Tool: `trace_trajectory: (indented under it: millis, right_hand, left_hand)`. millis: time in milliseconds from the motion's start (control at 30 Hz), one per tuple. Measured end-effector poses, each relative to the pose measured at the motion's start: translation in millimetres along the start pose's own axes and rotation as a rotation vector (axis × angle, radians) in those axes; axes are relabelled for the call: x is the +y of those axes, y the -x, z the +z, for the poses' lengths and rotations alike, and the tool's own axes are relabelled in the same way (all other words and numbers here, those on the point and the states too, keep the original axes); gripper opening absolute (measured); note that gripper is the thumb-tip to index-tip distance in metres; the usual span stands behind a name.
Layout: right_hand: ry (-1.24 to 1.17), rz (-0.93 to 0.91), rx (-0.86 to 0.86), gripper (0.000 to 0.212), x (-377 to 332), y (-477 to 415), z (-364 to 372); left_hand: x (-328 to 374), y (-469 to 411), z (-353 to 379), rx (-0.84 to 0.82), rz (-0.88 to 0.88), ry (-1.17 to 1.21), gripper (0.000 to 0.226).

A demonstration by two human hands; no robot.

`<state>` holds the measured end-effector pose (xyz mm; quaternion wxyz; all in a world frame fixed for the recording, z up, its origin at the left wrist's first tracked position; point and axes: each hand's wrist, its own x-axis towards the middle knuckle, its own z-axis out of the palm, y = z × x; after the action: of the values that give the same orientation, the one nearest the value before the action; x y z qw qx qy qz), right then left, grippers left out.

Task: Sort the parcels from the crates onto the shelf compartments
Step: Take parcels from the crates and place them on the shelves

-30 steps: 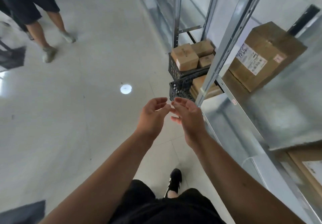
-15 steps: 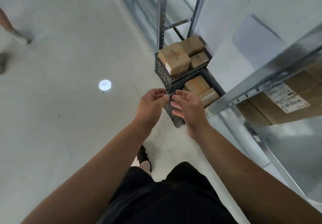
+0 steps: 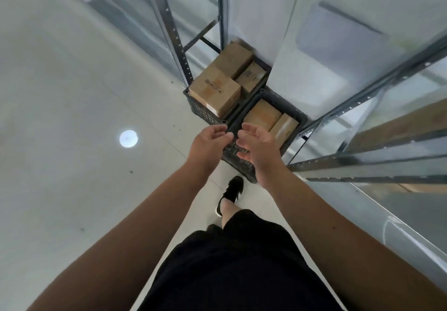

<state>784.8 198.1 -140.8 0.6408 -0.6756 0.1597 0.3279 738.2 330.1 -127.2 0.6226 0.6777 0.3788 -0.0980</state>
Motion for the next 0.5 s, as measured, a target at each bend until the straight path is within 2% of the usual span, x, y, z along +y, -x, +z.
trace_trajectory:
  millis: [100,267,367,500]
  right_hand:
    - [-0.118,0.057,0.071,0.018,-12,-50,-9]
    - [-0.139,0.088,0.186,0.030,-27,-95,-25]
    - [-0.170,0.130,0.246,0.024,-29,-107,-35]
    - [-0.195,0.182,0.382,0.027,-20,-131,-44]
  left_hand:
    - [18,-39,13,-0.055,-0.032,-0.092,0.028]
    - [40,-91,34,-0.173,-0.053,-0.191,0.029]
    - [50,-125,52,-0.252,-0.071,-0.260,0.028]
    - [52,-171,75,-0.365,-0.095,-0.377,0.030]
